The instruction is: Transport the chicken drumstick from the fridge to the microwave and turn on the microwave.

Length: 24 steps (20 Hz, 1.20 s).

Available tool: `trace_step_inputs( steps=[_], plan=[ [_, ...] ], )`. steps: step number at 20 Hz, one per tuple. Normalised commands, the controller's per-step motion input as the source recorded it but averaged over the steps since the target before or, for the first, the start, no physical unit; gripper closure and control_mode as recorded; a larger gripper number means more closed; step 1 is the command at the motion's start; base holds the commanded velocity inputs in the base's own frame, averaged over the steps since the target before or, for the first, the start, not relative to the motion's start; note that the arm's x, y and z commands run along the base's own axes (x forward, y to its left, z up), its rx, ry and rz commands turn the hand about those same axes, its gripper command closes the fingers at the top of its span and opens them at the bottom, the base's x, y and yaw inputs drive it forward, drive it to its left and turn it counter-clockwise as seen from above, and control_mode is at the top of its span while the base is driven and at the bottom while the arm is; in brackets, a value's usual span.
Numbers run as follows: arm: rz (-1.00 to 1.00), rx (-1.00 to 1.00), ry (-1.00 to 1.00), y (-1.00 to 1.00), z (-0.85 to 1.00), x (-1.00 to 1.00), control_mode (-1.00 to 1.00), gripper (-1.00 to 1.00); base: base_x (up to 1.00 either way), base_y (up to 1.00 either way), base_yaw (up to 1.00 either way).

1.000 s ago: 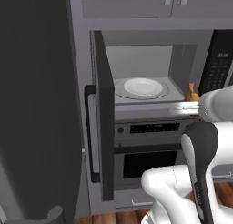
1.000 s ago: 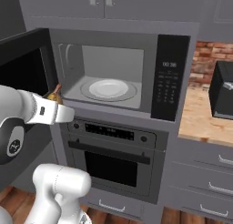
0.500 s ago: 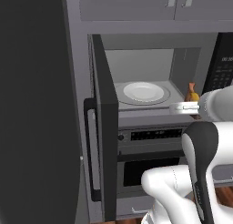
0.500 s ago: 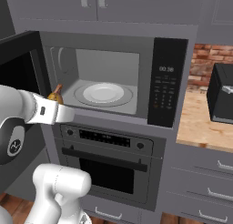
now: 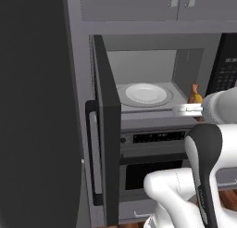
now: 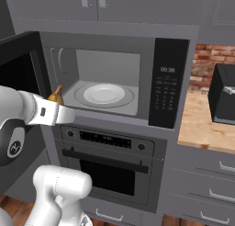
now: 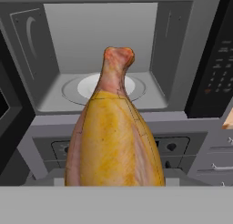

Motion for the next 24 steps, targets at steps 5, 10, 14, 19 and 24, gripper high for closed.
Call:
trace_step_inputs(
  steps=[5, 10, 14, 19, 24],
  plan=[
    [0.00, 0.00, 0.00, 0.00, 0.00, 0.00, 1.00, 1.00, 0.00, 0.00, 0.00],
    [0.00, 0.00, 0.00, 0.00, 0.00, 0.00, 1.00, 1.00, 0.00, 0.00, 0.00],
    [0.02, 0.11, 0.00, -0.06, -0.21, 0.18, -1.00, 1.00, 0.00, 0.00, 0.00],
    [0.03, 0.06, 0.01, -0.04, -0.24, 0.44, -1.00, 1.00, 0.00, 0.00, 0.00],
    [0.01, 0.00, 0.05, 0.00, -0.24, 0.23, -1.00, 1.00, 0.00, 0.00, 0.00]
  ],
)
